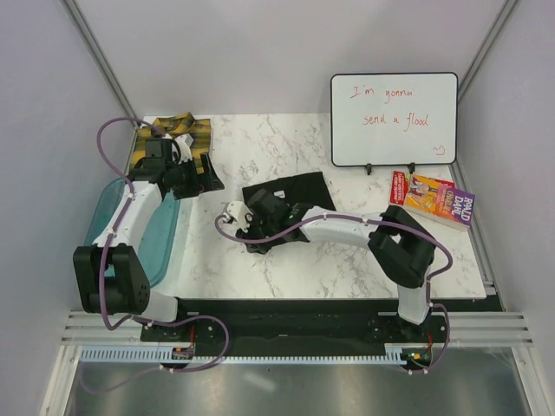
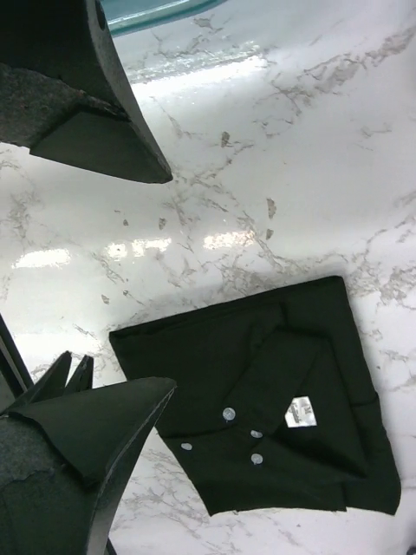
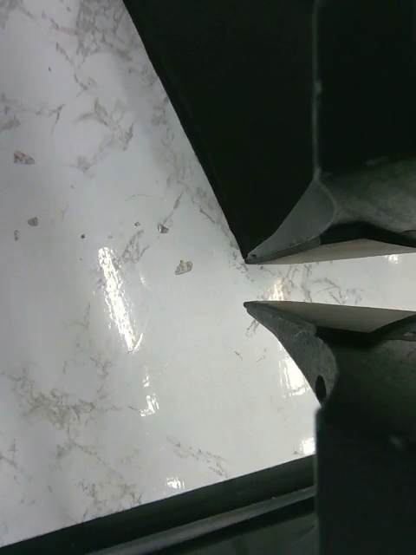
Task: Fold and stack the long sleeve shirts
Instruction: Neatly place the folded shirt to the corner
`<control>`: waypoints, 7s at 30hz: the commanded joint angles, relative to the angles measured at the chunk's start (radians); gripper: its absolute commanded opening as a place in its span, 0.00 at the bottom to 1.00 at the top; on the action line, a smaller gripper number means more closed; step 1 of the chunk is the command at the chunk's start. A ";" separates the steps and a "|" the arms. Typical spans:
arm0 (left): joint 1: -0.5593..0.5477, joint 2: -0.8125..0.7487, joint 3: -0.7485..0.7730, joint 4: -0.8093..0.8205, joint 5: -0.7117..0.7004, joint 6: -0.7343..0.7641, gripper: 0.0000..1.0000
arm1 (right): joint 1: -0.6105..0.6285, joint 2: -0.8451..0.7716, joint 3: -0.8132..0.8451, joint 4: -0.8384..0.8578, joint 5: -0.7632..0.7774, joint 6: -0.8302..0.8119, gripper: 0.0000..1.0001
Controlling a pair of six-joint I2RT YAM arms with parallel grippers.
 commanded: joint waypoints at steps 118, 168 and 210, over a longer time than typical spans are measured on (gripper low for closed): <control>-0.063 0.707 1.218 -0.128 -0.429 0.437 0.02 | -0.479 -0.083 0.098 -0.176 -0.263 0.219 0.98; 0.164 0.791 1.057 0.109 -0.397 0.451 0.02 | -0.479 -0.062 0.093 -0.178 -0.278 0.225 0.98; -0.028 0.158 0.651 -0.348 0.002 0.410 0.99 | -0.913 -0.496 -0.147 -0.239 -0.276 0.158 0.98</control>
